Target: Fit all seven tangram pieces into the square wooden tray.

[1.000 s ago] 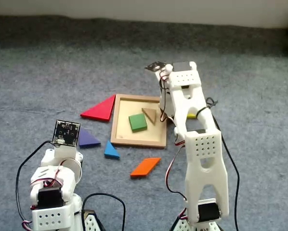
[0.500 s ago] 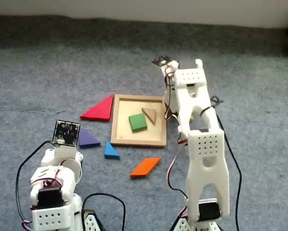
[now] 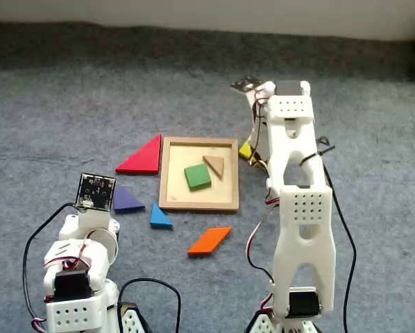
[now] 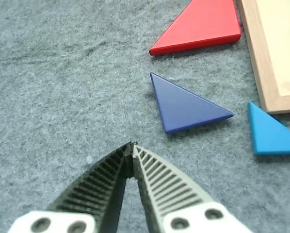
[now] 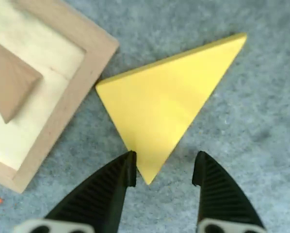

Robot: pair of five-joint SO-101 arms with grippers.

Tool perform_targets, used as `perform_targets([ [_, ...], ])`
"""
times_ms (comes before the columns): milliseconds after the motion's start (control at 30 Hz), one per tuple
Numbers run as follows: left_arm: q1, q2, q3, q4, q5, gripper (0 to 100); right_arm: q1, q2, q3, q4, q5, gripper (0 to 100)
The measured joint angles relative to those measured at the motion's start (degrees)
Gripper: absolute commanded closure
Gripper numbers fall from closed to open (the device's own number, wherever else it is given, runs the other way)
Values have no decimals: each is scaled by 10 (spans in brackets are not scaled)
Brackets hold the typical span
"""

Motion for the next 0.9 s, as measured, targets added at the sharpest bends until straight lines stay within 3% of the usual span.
perform_targets([
  [233, 0, 0, 0, 0, 0, 989, 73, 0, 5, 0, 49, 800],
  [333, 1, 0, 0, 0, 0, 989, 84, 0, 5, 0, 48, 730],
  [500, 13, 0, 0, 0, 0, 989, 69, -16, 5, 0, -21, 623],
  [900, 14, 0, 0, 0, 0, 989, -1, -163, 71, 0, -107, 621],
])
